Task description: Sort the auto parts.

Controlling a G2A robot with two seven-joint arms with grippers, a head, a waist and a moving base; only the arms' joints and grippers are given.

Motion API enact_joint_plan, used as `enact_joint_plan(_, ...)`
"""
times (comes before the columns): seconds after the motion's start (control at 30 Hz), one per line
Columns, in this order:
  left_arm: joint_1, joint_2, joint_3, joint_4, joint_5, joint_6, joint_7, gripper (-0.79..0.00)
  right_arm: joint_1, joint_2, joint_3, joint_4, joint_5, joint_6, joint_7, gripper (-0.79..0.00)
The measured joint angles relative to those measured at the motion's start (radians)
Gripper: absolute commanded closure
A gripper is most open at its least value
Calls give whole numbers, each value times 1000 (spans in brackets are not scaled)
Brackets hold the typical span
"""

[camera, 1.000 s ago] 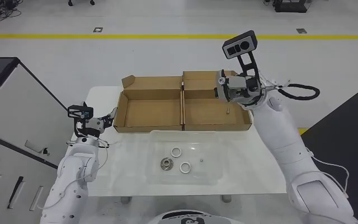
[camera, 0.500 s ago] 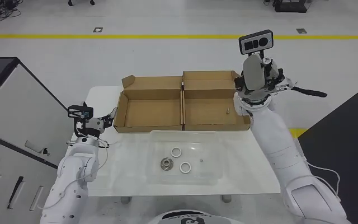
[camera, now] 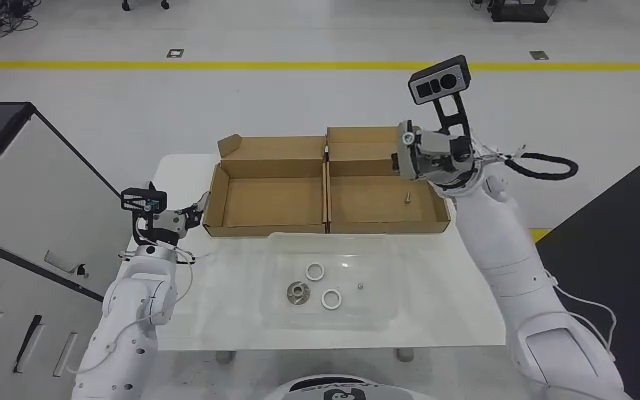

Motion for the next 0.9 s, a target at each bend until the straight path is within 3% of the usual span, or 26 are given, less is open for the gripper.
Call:
enact_joint_plan(0.33,0,0,0,0,0,0,0,-785,-12,-24,-17,-15,162,-19,28,0)
enact_joint_plan(0.9,0,0,0,0,0,0,0,-785,-14,-22,-14,-19,148,-8,19,0)
